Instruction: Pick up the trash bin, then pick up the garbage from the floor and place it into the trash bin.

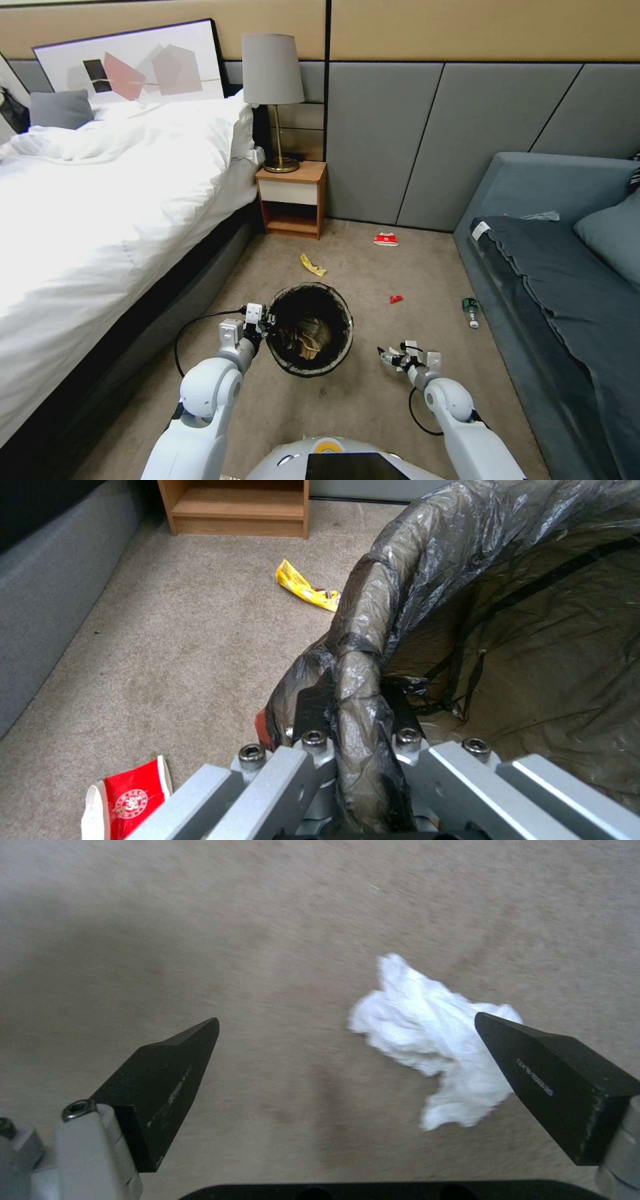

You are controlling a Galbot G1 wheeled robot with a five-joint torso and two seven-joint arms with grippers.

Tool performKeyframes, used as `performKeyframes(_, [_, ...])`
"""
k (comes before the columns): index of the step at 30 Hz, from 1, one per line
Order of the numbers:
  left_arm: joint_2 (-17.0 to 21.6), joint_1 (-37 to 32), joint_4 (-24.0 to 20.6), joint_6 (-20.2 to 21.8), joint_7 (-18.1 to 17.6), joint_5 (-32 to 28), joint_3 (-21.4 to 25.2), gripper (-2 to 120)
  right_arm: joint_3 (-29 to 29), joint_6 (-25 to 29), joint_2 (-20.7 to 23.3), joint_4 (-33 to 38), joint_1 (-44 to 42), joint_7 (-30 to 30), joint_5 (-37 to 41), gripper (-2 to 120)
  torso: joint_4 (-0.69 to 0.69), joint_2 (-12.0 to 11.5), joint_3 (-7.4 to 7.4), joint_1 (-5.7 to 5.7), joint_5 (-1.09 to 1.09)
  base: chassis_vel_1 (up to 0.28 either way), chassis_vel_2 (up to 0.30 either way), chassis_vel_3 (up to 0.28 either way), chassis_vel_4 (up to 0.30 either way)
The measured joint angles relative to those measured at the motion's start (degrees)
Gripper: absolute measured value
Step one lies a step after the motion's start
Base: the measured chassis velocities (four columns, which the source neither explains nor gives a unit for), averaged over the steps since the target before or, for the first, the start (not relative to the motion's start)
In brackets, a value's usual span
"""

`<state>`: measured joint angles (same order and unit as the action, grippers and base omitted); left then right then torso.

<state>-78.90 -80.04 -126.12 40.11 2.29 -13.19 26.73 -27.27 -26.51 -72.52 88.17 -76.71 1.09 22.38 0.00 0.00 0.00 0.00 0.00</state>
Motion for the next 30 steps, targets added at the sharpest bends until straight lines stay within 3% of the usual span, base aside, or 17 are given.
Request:
performKeyframes(14, [-0.12,0.30,0.70,-0.02,0.07,-0.08,-0.14,1,-0.43,3.69,-1.01,-8.61,5.53,0.11,-6.47,100,0.00,0.00,0.00,0.00,-0.01,0.000,0.000,0.000,0.000])
performKeyframes(30, [-0.14,0.43,0.92,-0.05,0.12,-0.10,0.17,1,-0.44,4.29,-1.96,-14.10,8.73,0.69,-7.79,100,0.00,0.00,0.00,0.00,0.00,0.000,0.000,0.000,0.000])
